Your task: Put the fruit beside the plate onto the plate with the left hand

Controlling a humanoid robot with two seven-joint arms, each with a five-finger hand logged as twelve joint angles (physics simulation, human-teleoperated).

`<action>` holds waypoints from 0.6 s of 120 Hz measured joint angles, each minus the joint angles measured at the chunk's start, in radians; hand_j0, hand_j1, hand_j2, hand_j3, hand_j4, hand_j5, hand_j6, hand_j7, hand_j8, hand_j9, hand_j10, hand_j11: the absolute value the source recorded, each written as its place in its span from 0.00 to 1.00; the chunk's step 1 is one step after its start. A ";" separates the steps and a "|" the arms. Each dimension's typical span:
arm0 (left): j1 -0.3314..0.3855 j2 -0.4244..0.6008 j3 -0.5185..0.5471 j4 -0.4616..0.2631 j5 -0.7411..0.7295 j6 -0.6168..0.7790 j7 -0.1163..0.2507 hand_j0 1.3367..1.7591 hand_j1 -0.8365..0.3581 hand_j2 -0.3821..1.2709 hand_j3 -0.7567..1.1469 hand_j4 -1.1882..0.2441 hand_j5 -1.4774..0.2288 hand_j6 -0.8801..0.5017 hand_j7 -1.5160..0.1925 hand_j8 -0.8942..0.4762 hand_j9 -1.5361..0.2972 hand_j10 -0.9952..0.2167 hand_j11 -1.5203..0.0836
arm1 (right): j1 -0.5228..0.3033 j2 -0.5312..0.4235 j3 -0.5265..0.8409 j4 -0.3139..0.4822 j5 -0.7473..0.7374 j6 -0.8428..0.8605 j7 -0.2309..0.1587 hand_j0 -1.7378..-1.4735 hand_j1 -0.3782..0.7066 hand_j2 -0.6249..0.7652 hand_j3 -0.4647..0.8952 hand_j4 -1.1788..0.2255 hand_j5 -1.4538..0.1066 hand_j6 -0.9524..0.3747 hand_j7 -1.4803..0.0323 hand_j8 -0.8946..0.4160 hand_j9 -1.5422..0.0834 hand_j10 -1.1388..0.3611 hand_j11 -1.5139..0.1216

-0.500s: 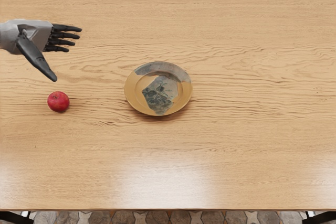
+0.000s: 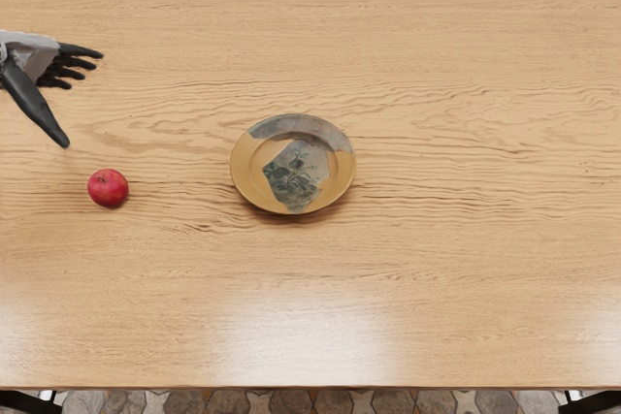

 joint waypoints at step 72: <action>-0.255 -0.441 0.890 -0.329 -0.111 0.882 -0.045 0.76 0.98 0.23 0.40 0.82 0.86 0.63 0.88 0.64 0.83 0.81 0.94 | 0.000 0.000 0.000 0.000 0.000 0.000 0.000 0.30 0.03 0.45 0.34 0.84 0.93 0.72 0.98 0.68 0.95 0.76 0.93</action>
